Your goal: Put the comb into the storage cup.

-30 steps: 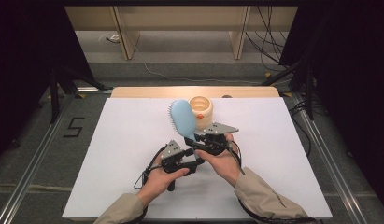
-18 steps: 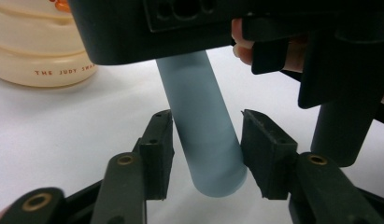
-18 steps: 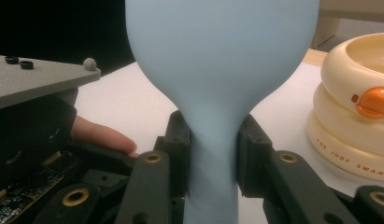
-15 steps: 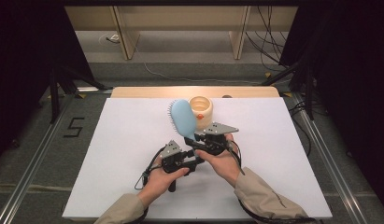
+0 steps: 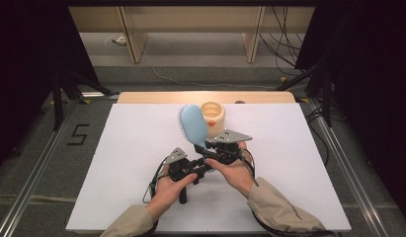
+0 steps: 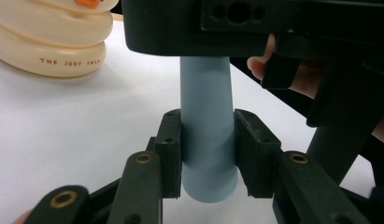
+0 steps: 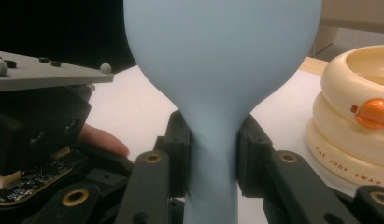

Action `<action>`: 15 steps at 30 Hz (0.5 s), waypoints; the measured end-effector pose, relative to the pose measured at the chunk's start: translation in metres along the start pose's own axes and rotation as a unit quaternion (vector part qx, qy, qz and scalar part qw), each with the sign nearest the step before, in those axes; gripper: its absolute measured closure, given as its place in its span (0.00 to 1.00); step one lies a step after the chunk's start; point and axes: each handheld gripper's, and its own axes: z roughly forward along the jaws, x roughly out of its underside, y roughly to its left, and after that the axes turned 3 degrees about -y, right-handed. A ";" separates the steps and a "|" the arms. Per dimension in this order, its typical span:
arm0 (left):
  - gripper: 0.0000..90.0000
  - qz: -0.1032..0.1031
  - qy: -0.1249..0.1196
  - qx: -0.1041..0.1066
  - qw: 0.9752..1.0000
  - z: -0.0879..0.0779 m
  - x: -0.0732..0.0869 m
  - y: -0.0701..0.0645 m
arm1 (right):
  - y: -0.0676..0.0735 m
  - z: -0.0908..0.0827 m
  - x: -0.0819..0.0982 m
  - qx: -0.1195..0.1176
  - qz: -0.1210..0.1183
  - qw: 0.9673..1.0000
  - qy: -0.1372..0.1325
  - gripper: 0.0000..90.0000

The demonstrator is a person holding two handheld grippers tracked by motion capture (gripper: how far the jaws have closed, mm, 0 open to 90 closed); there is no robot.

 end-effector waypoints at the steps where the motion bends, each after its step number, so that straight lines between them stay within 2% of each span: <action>1: 0.71 0.000 0.000 0.001 1.000 0.000 0.000 0.000 | 0.000 0.000 0.000 0.000 -0.001 1.000 0.000 0.78; 15: 0.71 -0.010 -0.011 0.014 1.000 -0.001 -0.001 0.000 | 0.002 -0.001 -0.004 0.002 -0.006 1.000 -0.002 0.77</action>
